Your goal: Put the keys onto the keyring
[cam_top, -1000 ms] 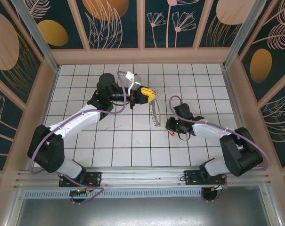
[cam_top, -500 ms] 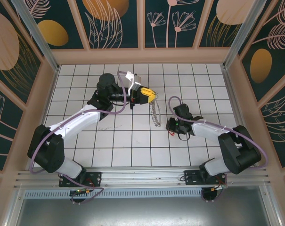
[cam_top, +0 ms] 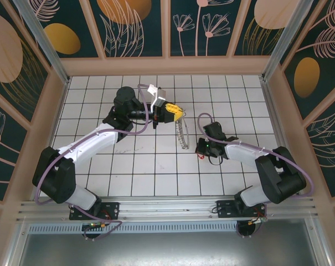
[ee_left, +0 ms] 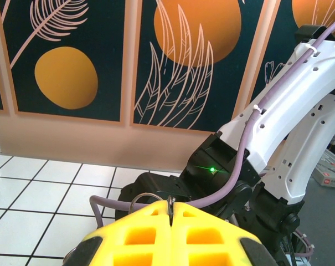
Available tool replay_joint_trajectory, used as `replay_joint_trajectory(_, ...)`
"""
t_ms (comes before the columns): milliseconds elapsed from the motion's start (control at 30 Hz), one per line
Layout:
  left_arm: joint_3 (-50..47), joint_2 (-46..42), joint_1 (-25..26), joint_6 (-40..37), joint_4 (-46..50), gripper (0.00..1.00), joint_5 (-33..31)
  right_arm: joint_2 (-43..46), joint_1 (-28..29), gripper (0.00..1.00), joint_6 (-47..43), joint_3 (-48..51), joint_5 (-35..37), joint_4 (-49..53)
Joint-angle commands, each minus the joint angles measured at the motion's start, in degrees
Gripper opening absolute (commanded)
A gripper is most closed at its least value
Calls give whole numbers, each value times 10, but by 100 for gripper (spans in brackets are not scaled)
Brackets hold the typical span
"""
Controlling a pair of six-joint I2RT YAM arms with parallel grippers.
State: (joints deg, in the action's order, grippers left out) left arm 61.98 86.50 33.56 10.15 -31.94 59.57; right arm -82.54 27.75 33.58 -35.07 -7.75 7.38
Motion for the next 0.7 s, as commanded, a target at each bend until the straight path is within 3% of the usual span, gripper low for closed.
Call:
replay_joint_trajectory(0,-4,-10,4,5,-37,0,11,6,-3,0,-5,-1,4,10)
replay_joint_trajectory(200,-4,-14,3,4,-35,0,11,75,-30,0,-63,-17,-27,13)
replay_joint_trajectory(500,-1,-15,3,1,-29,0,6,197,-147,0,-142,-17,-202,-47)
replay_joint_trajectory(667,9,-12,4,-12,-7,0,5,219,-170,0,-180,-25,-292,-95)
